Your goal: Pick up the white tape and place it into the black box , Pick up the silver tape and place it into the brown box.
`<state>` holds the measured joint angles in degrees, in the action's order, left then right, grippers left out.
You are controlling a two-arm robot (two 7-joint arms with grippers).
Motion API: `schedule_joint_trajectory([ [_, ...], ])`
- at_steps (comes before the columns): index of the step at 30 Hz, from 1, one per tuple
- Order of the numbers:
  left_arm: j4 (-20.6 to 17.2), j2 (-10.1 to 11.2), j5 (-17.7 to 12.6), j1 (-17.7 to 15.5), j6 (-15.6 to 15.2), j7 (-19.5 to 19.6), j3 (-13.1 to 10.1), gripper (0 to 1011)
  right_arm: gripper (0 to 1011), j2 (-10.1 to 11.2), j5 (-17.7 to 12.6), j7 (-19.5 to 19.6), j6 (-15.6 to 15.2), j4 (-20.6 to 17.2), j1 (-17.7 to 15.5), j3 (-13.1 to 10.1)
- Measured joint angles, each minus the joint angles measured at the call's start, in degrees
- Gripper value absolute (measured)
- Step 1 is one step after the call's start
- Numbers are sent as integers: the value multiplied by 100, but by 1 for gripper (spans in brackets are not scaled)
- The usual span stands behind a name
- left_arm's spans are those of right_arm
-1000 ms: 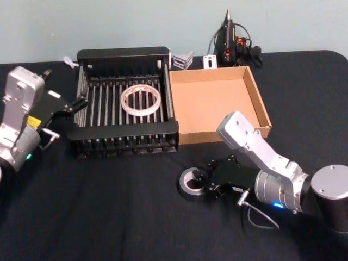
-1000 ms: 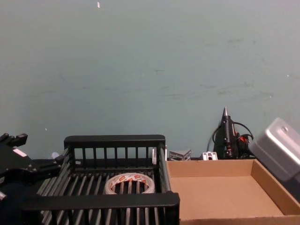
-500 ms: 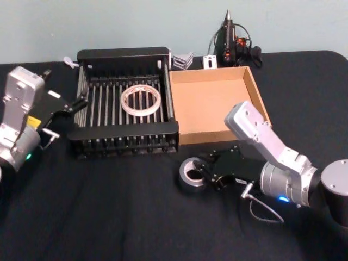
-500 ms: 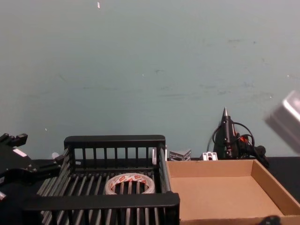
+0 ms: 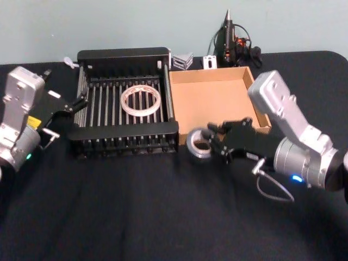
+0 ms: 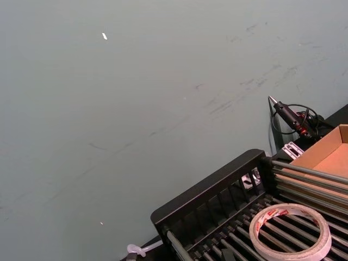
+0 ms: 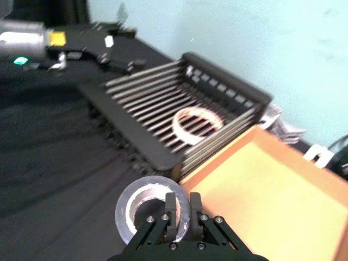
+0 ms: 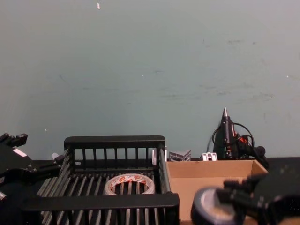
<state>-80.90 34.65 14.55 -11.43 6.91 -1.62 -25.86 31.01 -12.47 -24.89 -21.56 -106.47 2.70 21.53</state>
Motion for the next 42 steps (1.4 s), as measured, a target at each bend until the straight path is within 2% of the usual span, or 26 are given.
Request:
schedule_joint_trajectory([
  [7,0,0,0,0,0,0,0,1001,152,-156,-23,243,38,190,253,-152],
  [18,0,0,0,0,0,0,0,1001,152,-605,151,629,-115,894,857,-219],
  [24,0,0,0,0,0,0,0,1001,152,-958,344,845,-194,1458,1217,-199],
  [27,0,0,0,0,0,0,0,1001,152,-1200,477,986,-249,1899,1478,-177],
  [29,0,0,0,0,0,0,0,1001,152,-1247,498,1011,-259,1992,1526,-174],
  [33,0,0,0,0,0,0,0,1001,152,-1557,655,1185,-308,2688,1875,-163],
  [34,0,0,0,0,0,0,0,1001,152,-1557,655,1185,-308,2688,1875,-163],
  [36,0,0,0,0,0,0,0,1001,152,-1693,730,1263,-317,3039,2034,-170],
  [37,0,0,0,0,0,0,0,1001,152,-1693,730,1263,-317,3039,2034,-170],
  [42,0,0,0,0,0,0,0,1001,152,-1850,843,1346,-314,3522,2217,-199],
])
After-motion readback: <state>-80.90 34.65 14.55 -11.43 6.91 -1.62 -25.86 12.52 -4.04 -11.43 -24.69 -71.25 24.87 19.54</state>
